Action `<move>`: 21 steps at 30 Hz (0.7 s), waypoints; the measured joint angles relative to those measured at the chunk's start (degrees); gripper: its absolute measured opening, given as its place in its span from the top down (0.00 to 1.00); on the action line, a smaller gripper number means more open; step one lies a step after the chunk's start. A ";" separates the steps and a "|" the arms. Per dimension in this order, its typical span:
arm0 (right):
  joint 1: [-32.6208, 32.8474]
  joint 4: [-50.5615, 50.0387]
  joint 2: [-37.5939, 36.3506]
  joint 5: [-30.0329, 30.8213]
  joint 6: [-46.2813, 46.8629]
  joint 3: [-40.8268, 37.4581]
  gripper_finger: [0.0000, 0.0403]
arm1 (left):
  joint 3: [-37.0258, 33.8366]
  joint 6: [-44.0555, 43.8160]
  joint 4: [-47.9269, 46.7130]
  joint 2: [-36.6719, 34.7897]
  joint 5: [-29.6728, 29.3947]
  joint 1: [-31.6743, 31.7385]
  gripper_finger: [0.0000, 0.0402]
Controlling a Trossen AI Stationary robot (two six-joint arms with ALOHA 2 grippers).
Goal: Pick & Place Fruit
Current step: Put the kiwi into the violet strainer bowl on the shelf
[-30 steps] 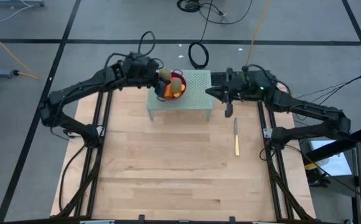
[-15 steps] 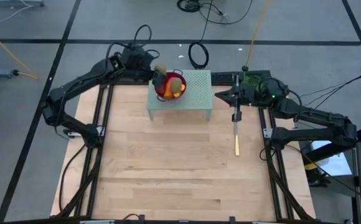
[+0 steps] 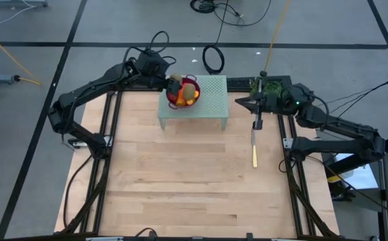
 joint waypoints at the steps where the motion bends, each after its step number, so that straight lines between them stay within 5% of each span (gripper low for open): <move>1: -0.40 -1.17 -0.69 0.35 0.60 0.00 1.00 | 0.00 -0.05 -0.05 0.02 0.04 0.00 0.51; 11: -0.86 -4.20 -8.13 10.70 5.14 -4.98 1.00 | 0.00 -0.35 -0.22 0.04 0.68 0.07 0.51; 21: -0.85 -0.02 -16.83 10.25 9.52 -16.58 1.00 | 0.06 -0.68 -0.31 0.04 1.63 0.07 0.51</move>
